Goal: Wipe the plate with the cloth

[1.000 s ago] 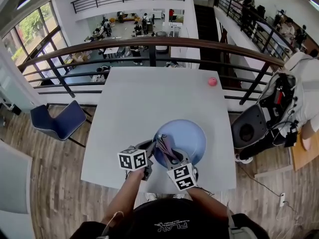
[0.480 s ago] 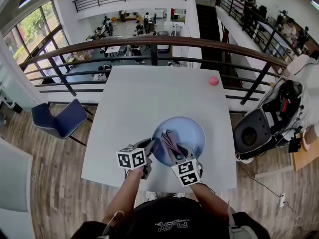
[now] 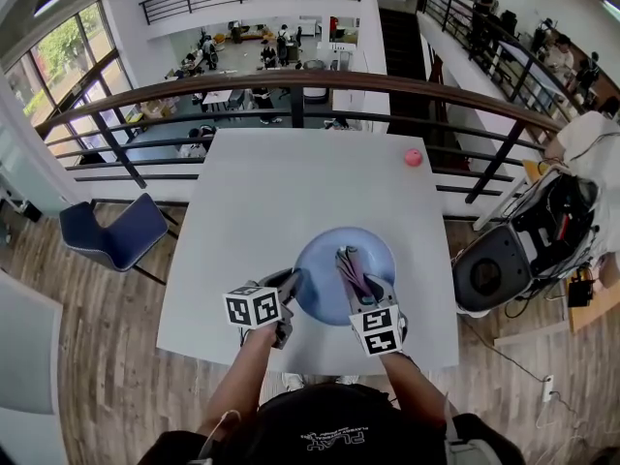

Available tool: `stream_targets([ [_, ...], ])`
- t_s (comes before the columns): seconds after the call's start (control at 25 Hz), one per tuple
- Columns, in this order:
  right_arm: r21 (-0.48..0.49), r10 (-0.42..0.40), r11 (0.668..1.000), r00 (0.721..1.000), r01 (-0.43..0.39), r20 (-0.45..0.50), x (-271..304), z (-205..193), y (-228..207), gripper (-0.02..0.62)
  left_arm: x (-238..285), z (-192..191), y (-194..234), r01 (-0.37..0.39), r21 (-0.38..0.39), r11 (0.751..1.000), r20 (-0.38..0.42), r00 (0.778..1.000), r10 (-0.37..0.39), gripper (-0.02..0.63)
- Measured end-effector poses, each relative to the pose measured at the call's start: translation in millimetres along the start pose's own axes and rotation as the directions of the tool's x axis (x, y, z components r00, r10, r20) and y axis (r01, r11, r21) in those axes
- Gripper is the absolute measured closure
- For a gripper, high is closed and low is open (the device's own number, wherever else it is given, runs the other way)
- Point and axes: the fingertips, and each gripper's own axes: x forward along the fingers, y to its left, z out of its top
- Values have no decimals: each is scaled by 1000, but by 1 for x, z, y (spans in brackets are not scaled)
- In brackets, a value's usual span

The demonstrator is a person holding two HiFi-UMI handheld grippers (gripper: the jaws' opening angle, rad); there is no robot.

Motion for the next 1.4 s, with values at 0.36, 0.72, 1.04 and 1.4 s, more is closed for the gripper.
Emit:
stream_targets([
  [0.36, 27, -77, 997, 997, 77, -3, -4, -7, -40, 482, 0, 3, 1, 7, -5, 1000, 14, 1000, -7, 557],
  [0.72, 56, -104, 993, 995, 104, -3, -4, -17, -61, 480, -8, 7, 7, -1, 3, 1000, 25, 1000, 1, 557],
  [1.04, 12, -58, 998, 997, 58, 45, -10, 4, -33, 480, -18, 9, 18, -48, 1, 999, 41, 998, 48, 565],
  [1.4, -63, 156, 987, 985, -151, 79, -13, 24, 65, 480, -27, 7, 24, -67, -6, 998, 54, 996, 67, 572],
])
